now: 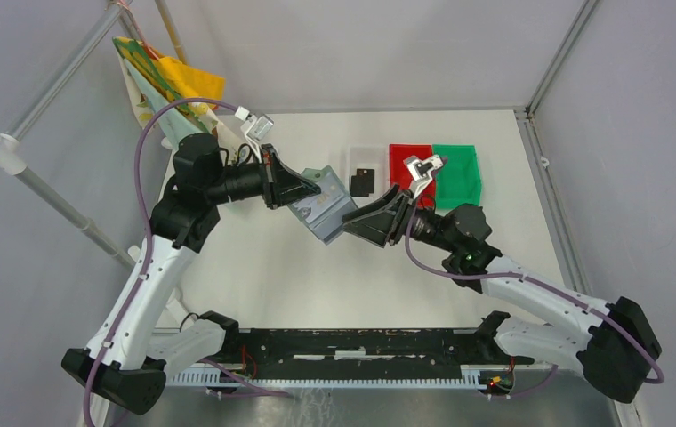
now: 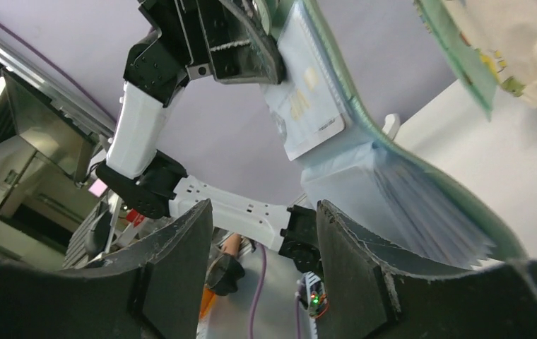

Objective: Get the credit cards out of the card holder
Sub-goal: Remove the credit card from the card holder.

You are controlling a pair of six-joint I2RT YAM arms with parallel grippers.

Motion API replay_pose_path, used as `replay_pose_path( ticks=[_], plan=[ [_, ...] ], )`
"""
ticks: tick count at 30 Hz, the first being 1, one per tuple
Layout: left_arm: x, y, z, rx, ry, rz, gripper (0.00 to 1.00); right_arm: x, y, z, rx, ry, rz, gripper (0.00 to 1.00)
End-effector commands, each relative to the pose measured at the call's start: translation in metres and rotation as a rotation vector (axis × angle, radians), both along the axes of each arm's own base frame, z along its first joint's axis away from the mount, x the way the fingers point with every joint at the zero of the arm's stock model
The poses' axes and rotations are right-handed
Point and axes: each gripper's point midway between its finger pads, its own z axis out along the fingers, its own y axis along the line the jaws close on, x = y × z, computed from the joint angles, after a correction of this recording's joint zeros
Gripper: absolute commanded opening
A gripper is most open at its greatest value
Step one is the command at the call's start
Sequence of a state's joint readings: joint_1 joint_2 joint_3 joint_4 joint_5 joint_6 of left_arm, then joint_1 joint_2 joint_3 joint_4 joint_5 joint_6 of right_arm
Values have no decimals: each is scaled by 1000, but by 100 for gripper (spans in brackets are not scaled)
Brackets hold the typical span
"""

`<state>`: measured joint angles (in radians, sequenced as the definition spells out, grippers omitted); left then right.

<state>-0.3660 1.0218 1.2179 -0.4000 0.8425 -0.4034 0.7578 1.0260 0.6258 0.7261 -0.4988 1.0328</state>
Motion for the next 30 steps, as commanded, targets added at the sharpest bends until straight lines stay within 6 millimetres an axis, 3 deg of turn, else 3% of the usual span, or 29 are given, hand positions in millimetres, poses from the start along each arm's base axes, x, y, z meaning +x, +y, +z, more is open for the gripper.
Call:
replay_pose_path(
  ticks=[1, 11, 23, 30],
  plan=[
    [3, -3, 35, -111, -11, 21, 2, -14, 1, 42, 177, -45, 43, 61],
    [0, -8, 30, -126, 34, -20, 2, 5, 16, 23, 215, 40, 36, 59],
    [-10, -10, 32, -157, 91, -69, 2, 16, 23, 29, 294, 83, 49, 56],
    [-12, -11, 39, -183, 108, -76, 2, 18, 25, 47, 379, 77, 57, 48]
  ],
)
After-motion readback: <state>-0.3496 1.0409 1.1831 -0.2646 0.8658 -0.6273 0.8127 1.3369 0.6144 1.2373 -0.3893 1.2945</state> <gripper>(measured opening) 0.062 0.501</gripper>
